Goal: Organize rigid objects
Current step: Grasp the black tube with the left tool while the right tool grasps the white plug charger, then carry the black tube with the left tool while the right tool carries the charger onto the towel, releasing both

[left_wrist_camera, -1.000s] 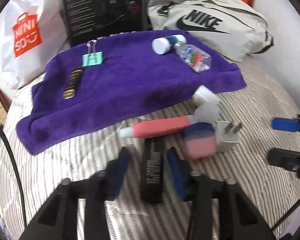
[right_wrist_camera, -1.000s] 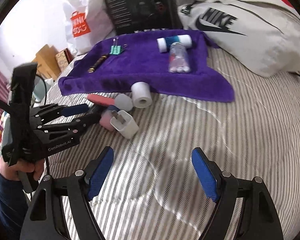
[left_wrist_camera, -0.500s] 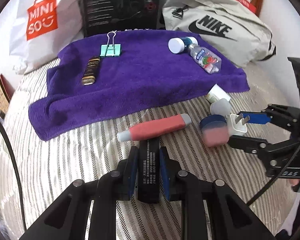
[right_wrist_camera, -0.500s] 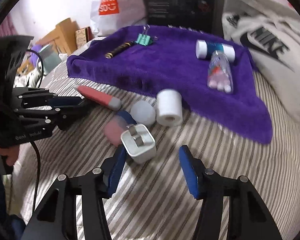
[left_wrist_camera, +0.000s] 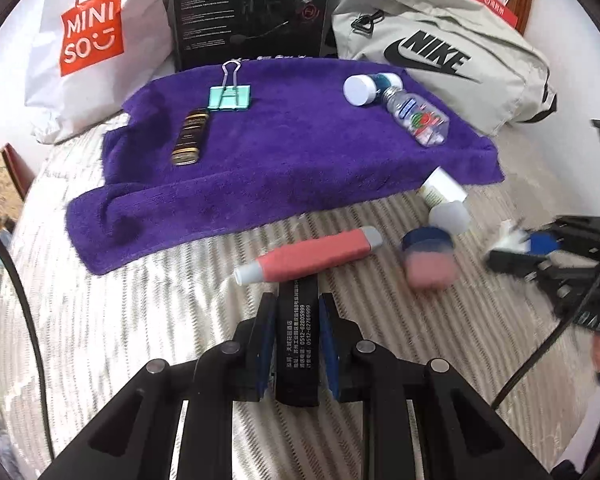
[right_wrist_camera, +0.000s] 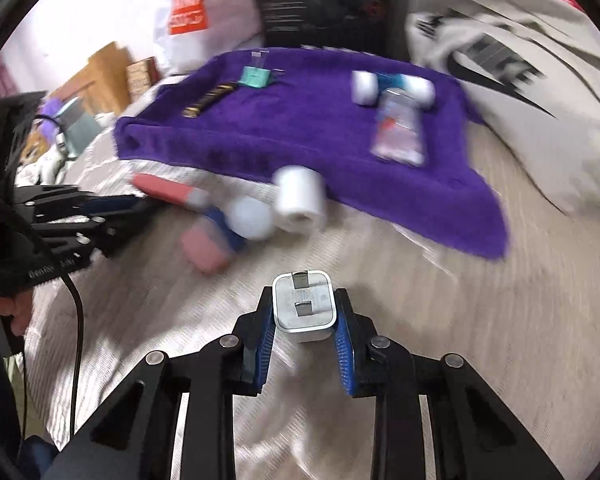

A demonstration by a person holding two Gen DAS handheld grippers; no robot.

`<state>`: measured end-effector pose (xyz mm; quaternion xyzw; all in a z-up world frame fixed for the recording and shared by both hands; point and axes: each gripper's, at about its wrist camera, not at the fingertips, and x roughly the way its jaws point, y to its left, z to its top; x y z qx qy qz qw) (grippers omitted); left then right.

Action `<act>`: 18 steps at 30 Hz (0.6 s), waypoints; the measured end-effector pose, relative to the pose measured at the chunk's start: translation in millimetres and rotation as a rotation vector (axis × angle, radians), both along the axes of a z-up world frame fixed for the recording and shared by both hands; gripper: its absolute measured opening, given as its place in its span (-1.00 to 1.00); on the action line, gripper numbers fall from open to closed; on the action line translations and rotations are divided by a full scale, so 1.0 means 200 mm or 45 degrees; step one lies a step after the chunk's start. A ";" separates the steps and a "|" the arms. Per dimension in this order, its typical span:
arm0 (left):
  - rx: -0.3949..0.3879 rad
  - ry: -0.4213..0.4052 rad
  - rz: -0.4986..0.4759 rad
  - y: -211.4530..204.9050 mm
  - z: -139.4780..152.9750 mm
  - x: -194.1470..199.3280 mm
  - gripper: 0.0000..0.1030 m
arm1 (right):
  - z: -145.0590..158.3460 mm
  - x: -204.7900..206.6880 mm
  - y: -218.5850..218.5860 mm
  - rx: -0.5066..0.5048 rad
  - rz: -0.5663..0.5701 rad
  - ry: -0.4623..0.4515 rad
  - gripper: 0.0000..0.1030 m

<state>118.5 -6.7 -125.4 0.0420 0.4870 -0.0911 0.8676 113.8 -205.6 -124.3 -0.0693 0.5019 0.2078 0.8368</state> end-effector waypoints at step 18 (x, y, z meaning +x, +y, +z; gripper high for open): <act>-0.018 0.002 0.027 0.12 0.00 -0.04 -0.60 | -0.04 -0.03 -0.09 -0.087 -0.116 -0.031 -0.46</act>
